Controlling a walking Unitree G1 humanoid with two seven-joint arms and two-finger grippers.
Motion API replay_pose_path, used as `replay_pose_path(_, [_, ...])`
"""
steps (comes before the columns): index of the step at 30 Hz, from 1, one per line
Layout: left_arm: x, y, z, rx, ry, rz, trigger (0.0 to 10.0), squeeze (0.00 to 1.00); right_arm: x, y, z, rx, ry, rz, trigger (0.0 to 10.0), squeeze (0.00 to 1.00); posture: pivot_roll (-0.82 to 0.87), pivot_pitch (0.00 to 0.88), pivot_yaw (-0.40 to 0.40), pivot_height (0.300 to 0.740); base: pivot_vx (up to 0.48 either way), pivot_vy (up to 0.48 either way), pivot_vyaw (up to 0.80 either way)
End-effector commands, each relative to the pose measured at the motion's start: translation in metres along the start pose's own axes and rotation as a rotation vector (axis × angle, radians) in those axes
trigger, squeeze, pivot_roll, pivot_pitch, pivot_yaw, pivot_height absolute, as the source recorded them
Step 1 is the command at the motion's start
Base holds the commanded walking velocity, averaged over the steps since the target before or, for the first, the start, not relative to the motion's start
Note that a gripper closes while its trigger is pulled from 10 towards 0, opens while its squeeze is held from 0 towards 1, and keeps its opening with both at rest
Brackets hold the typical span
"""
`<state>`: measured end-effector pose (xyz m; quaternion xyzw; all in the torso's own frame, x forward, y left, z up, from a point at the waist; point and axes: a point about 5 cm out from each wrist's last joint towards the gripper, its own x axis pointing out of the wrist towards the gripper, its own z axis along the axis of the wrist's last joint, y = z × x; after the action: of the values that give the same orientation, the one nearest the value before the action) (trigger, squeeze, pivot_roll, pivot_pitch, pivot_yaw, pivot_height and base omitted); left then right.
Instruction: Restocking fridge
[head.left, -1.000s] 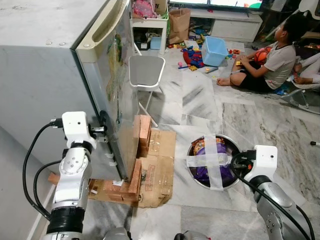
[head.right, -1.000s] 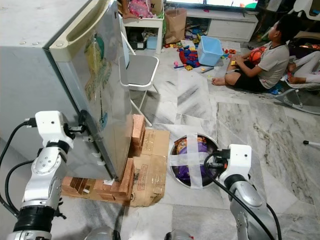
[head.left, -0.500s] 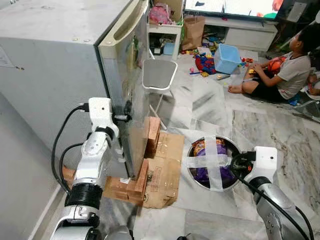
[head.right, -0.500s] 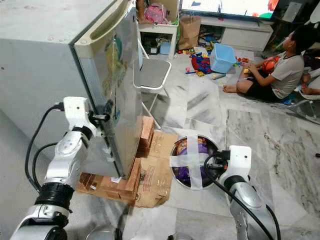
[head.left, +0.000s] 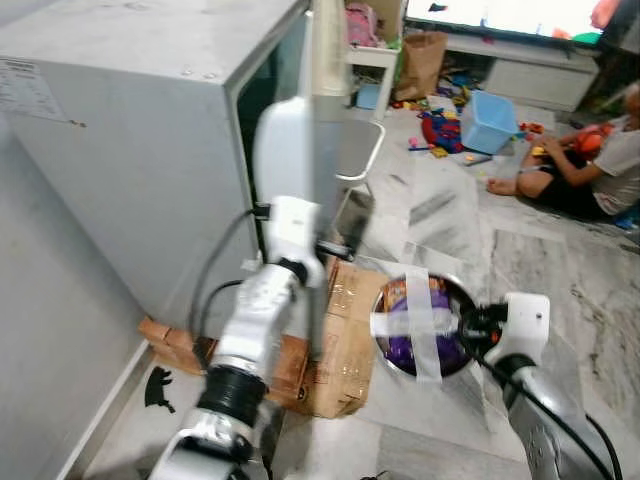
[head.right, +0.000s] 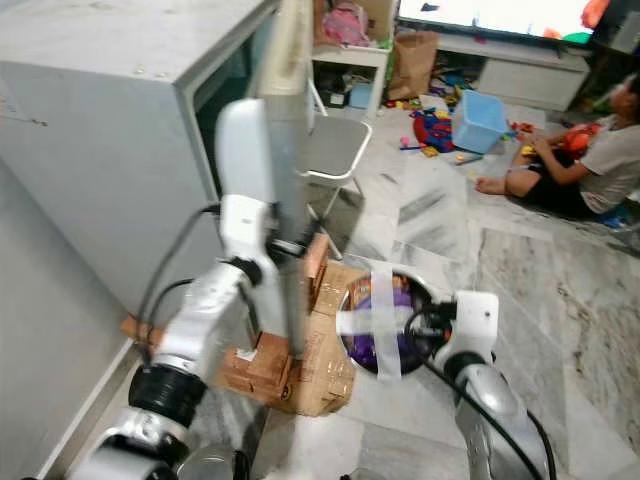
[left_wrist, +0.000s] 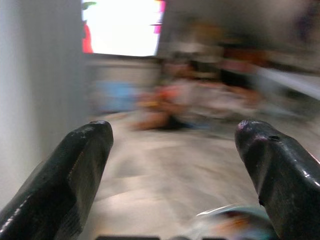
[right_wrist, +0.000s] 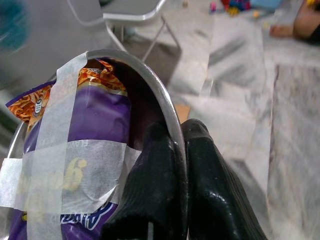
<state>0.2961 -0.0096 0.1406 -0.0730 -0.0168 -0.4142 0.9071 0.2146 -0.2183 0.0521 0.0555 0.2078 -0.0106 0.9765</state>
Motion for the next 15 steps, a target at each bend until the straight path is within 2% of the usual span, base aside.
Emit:
replay_pose_path(1, [0.008, -0.032, 0.009, 0.032, -0.026, -0.179, 10.0, 0.00, -0.008, -0.003, 0.005, -0.003, -0.023, -0.016, 10.0, 0.00, -0.04, 0.000, -0.002, 0.740, 0.000, 0.000, 0.00])
replay_pose_path(2, [0.008, -0.032, 0.009, 0.032, -0.026, -0.179, 10.0, 0.00, -0.008, -0.003, 0.005, -0.003, -0.023, -0.016, 10.0, 0.00, -0.04, 0.000, -0.002, 0.740, 0.000, 0.000, 0.00])
replay_pose_path(3, [0.009, -0.043, 0.010, 0.093, -0.035, -0.257, 10.0, 0.00, -0.013, -0.006, -0.001, -0.002, -0.007, -0.027, 10.0, 0.00, -0.04, 0.000, 0.002, 0.740, 0.000, 0.000, 0.00])
replay_pose_path(5, [0.012, -0.046, 0.013, 0.096, -0.052, -0.274, 10.0, 0.00, -0.017, -0.008, -0.008, 0.004, 0.013, -0.047, 10.0, 0.00, -0.04, 0.000, 0.005, 0.740, 0.000, 0.000, 0.00])
replay_pose_path(7, [0.014, -0.041, 0.014, 0.087, -0.057, -0.246, 10.0, 0.00, -0.015, -0.007, -0.007, 0.010, 0.005, -0.054, 10.0, 0.00, -0.04, 0.000, 0.014, 0.740, 0.000, -0.412, 0.00])
replay_pose_path(10, [0.014, -0.035, 0.017, 0.065, -0.057, -0.217, 10.0, 0.00, -0.010, -0.005, -0.003, 0.015, -0.016, -0.058, 10.0, 0.00, -0.04, 0.000, 0.019, 0.740, 0.260, -0.399, 0.00])
replay_pose_path(15, [0.009, -0.028, 0.015, 0.089, -0.041, -0.196, 10.0, 0.00, -0.002, -0.006, 0.004, 0.016, -0.035, -0.066, 10.0, 0.00, -0.02, 0.000, 0.015, 0.740, 0.264, -0.398, 0.00])
